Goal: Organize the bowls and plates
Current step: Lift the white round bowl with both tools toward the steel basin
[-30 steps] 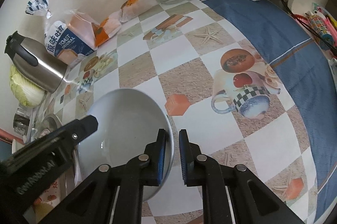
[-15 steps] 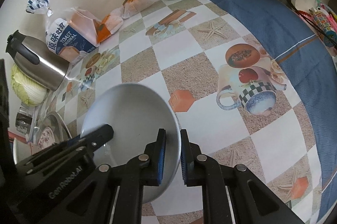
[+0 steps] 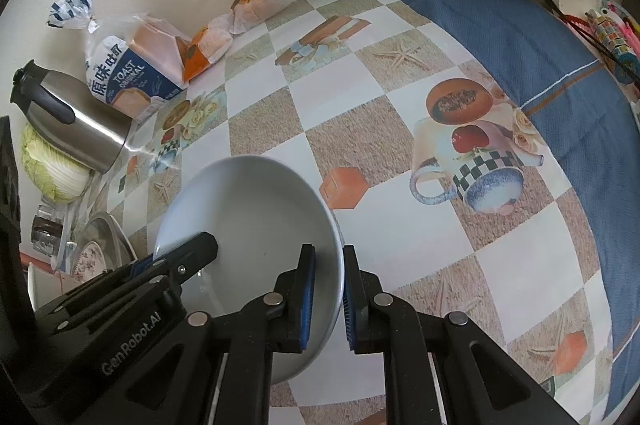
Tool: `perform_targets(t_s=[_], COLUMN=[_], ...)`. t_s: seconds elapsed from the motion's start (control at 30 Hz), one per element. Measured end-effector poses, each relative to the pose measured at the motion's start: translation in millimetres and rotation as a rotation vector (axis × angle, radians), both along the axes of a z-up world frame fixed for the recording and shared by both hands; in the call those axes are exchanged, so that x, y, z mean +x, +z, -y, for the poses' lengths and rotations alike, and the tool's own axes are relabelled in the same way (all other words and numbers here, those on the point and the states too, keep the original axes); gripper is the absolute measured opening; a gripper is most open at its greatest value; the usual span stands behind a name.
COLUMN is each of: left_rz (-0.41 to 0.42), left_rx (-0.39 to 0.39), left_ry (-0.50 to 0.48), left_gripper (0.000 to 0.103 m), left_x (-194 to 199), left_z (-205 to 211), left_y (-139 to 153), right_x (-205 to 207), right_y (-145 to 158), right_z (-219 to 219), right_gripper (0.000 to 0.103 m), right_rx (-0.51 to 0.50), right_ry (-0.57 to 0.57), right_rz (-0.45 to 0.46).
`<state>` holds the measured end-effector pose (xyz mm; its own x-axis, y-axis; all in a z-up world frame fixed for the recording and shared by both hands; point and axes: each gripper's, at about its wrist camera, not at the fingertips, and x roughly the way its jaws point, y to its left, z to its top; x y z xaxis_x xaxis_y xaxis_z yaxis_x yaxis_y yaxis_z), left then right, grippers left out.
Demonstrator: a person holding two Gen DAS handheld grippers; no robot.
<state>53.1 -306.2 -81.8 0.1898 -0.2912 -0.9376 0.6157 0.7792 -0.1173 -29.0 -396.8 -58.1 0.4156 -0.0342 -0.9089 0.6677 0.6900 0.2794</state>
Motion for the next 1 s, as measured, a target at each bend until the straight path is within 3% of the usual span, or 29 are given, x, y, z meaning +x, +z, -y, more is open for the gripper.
perform_targets(t_s=[0.33, 1.0], left_rz=[0.029, 0.115], left_rx=[-0.031, -0.167], left_ry=[0.001, 0.107], left_gripper=[0.014, 0.014], left_x=[-4, 2], left_z=[-4, -80], left_y=[22, 109], right_x=[-3, 11], right_y=[11, 106], right_z=[-2, -56], right_gripper=[0.014, 0.014], right_rx=[0.007, -0.106], right_ry=[-0.009, 0.062], right_rz=[0.015, 0.166])
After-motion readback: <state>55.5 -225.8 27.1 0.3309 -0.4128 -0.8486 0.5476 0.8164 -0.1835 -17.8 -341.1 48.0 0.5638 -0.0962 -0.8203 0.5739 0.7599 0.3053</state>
